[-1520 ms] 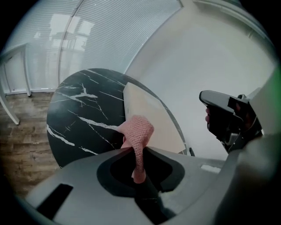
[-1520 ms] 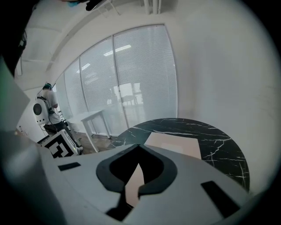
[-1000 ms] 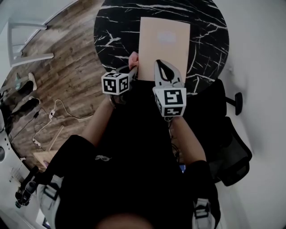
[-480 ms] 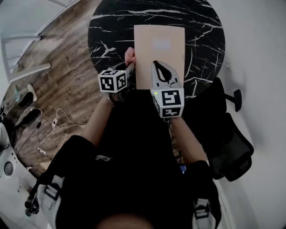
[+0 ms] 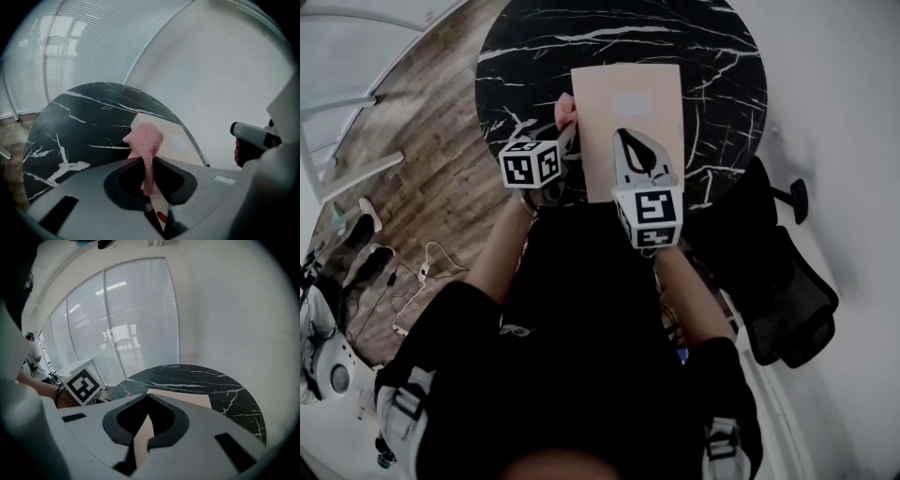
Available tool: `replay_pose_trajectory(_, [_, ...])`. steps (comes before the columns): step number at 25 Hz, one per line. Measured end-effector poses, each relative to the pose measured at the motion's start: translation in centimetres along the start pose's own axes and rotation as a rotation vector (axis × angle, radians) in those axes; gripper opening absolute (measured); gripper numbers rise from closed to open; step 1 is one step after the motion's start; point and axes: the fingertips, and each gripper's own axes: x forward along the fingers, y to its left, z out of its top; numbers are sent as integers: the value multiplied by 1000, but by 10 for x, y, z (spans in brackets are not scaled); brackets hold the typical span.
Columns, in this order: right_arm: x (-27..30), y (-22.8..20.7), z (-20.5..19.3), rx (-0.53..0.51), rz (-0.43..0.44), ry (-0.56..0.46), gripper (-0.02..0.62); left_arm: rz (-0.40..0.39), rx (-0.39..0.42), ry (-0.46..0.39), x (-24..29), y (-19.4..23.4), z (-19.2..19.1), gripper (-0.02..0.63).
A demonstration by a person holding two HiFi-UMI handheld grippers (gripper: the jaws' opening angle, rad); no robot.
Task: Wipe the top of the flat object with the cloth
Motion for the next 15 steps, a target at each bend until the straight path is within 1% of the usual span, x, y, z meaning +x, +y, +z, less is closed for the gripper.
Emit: replay_pose_trajectory(15, [36, -20, 16, 74, -75, 19, -5, -37, 97, 42, 30, 18, 66, 40])
